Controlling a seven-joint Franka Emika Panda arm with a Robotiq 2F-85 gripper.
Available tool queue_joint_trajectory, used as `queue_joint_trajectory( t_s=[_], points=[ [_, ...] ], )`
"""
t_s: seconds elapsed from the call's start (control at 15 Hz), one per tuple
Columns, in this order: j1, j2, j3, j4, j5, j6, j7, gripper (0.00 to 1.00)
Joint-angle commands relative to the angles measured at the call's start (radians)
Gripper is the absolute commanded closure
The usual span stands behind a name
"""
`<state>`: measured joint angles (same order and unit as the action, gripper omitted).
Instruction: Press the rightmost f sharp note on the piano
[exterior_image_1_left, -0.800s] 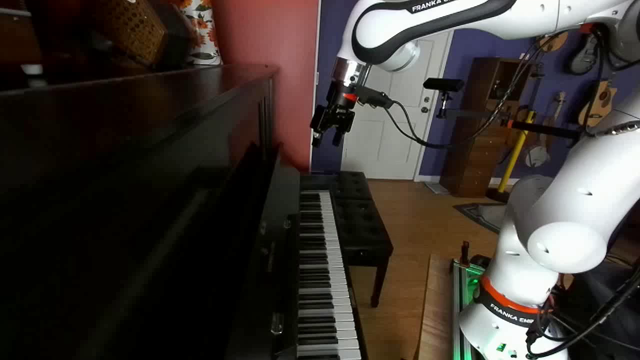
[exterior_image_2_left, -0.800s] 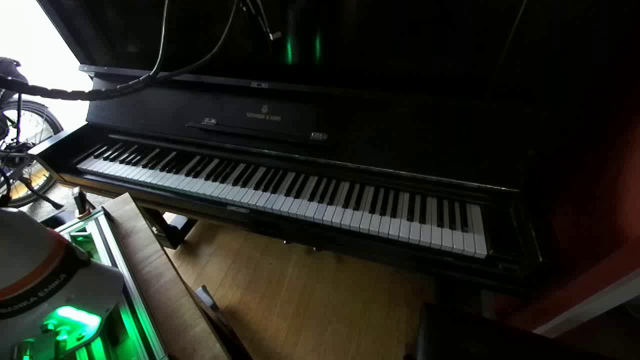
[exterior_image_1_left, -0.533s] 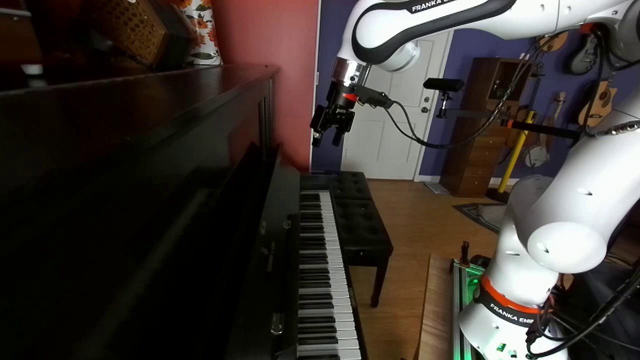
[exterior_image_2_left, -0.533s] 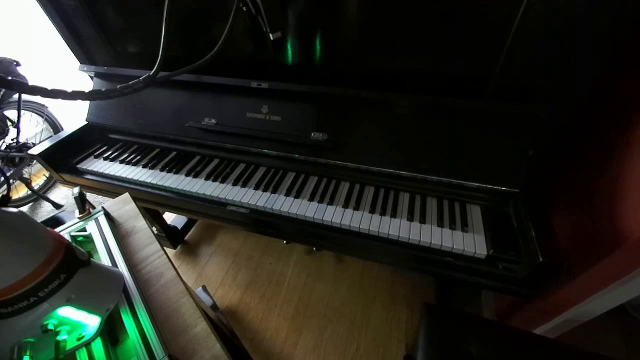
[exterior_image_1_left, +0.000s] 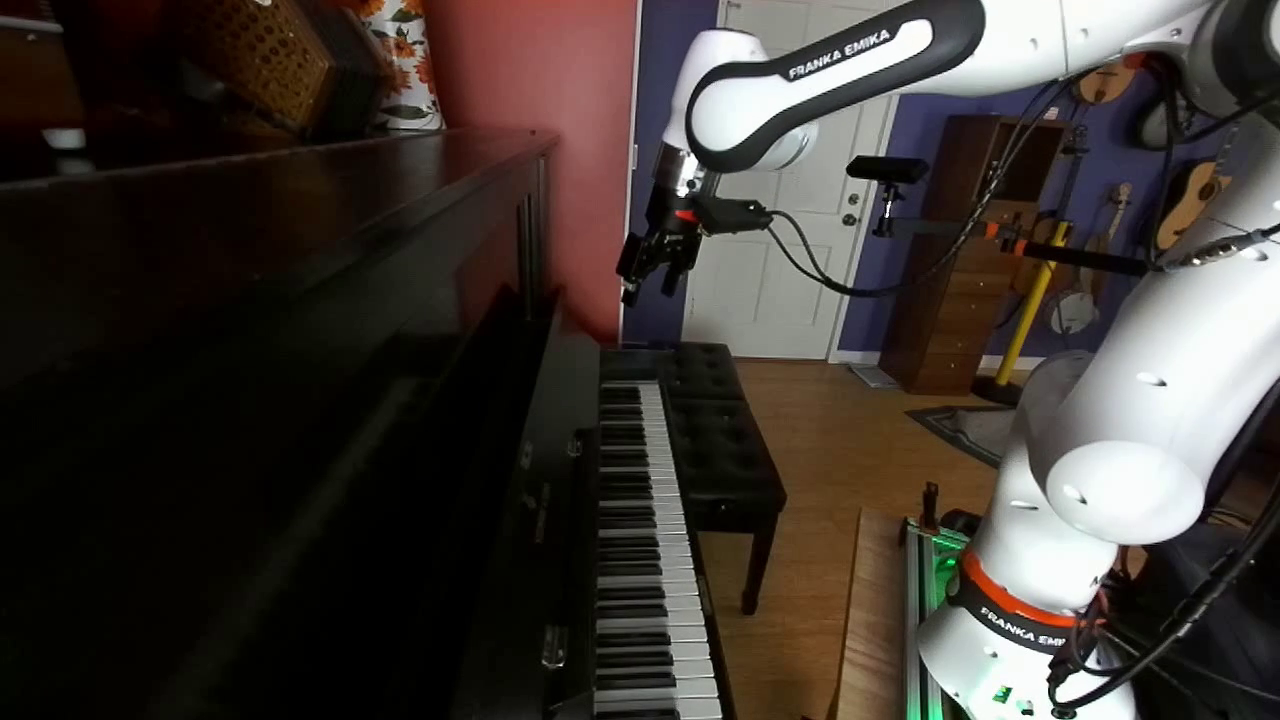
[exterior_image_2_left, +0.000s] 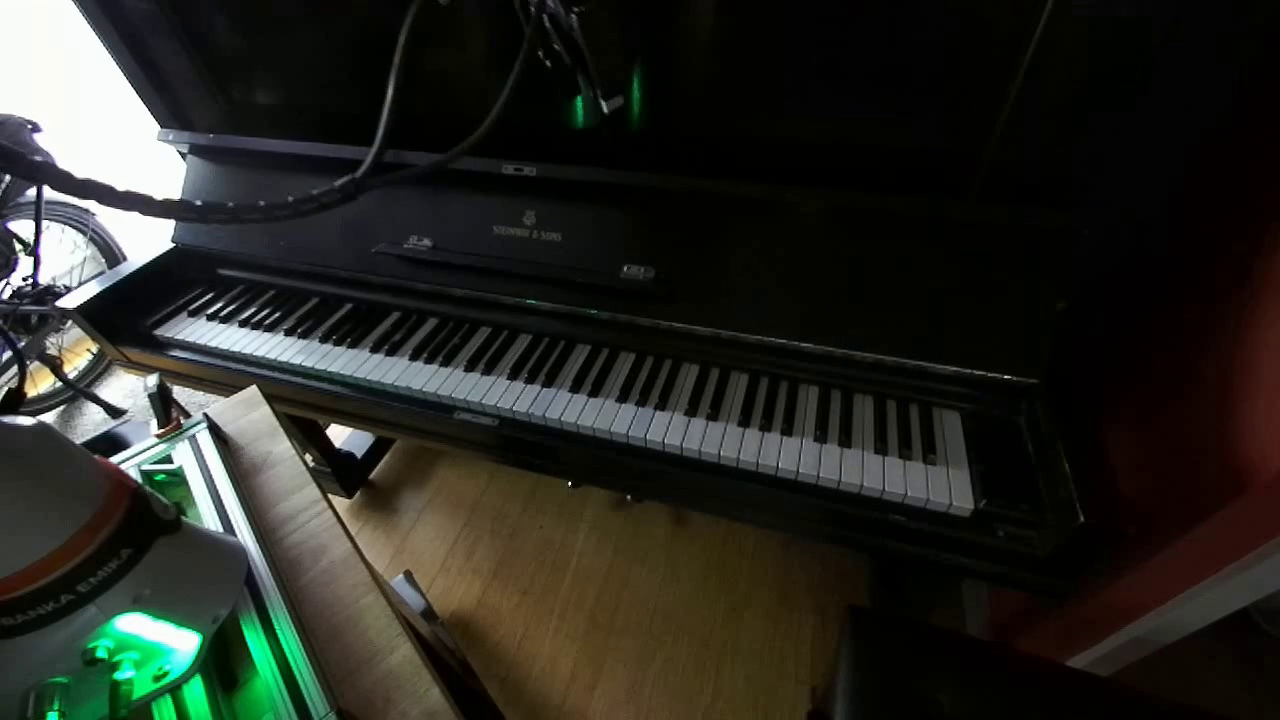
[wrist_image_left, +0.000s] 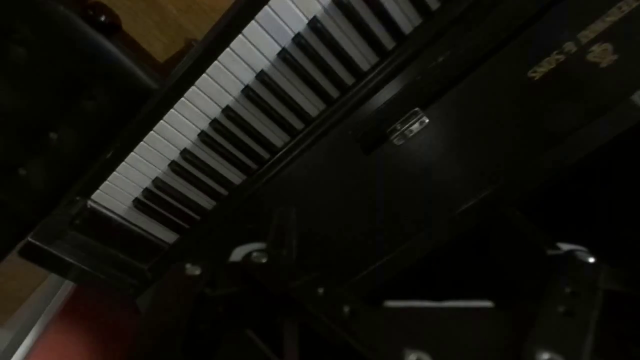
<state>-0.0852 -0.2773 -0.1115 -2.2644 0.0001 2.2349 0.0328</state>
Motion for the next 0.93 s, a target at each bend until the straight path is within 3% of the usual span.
queue_joint_trajectory(
  t_s=[0.0,0.2,0.4,0.47,0.87],
  points=[
    [-0.035,0.155,-0.012,0.005,-0.048,0.212,-0.012,0.00],
    [-0.062,0.269,-0.041,0.018,-0.032,0.317,-0.015,0.00],
    [-0.097,0.350,-0.075,0.039,-0.024,0.333,-0.009,0.00],
    [-0.080,0.303,-0.059,0.014,-0.032,0.323,-0.006,0.00],
    [-0.097,0.347,-0.075,0.040,-0.032,0.327,-0.005,0.00]
  ],
)
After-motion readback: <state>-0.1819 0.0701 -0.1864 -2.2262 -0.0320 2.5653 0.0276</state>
